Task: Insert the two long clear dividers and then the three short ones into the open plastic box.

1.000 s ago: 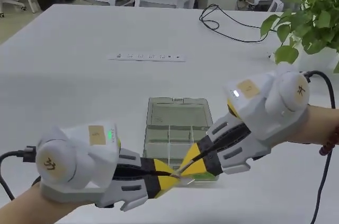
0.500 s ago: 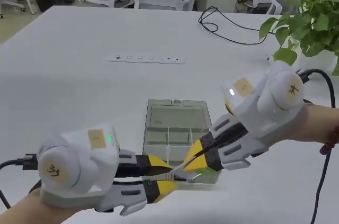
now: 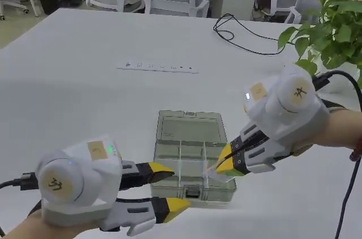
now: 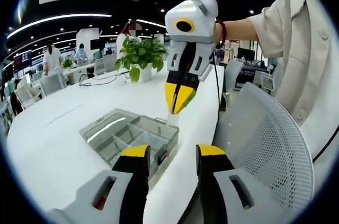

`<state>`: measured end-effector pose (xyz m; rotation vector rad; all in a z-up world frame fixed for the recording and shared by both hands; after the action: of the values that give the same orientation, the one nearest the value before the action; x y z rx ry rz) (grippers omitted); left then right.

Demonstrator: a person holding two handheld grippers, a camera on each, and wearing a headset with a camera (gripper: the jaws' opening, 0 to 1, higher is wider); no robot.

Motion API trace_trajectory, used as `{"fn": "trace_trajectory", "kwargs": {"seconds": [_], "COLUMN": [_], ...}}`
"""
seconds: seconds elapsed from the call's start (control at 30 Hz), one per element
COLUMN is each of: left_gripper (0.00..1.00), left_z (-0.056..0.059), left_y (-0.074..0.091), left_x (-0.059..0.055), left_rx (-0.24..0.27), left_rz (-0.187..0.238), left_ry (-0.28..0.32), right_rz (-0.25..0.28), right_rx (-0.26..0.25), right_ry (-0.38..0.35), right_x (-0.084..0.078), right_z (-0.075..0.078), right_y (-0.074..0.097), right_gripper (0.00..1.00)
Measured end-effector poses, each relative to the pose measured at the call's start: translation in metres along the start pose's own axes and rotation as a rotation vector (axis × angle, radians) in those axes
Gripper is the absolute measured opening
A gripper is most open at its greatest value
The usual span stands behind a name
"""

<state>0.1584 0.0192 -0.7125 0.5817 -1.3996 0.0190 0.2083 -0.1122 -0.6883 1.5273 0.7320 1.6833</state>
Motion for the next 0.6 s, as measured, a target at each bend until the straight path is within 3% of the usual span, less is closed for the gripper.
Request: {"fn": "trace_trajectory", "kwargs": {"seconds": [0.1, 0.3, 0.4, 0.6], "left_gripper": [0.43, 0.51, 0.55, 0.63], "left_z": [-0.003, -0.010, -0.013, -0.016], "left_y": [0.002, 0.005, 0.006, 0.006], "left_x": [-0.001, 0.001, 0.001, -0.003], "left_rx": [0.024, 0.057, 0.069, 0.092], "left_rz": [0.013, 0.049, 0.067, 0.047], "left_ry": [0.030, 0.082, 0.107, 0.117], "right_rz": [-0.054, -0.118, -0.176, -0.250], "right_rx": [-0.006, -0.011, -0.008, -0.008], "right_ry": [0.008, 0.024, 0.025, 0.060], "right_x": [-0.002, -0.002, -0.003, -0.003], "right_z": [0.005, 0.014, 0.020, 0.027], "right_y": [-0.002, -0.006, -0.011, -0.018], "right_gripper": [0.02, 0.02, 0.02, 0.02]}}
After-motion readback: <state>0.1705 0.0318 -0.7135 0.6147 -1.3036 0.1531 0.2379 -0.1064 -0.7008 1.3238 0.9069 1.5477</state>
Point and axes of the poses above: the centre of the closed fingertips' face, and the gripper's own axes: y roughly backward along the fingers, z roughly to its right, x roughly out of its top, the point moved 6 cm from there along y, roughly backward along the fingers, and after that the axes turned 5 degrees about -x, right-handed, at the moved point
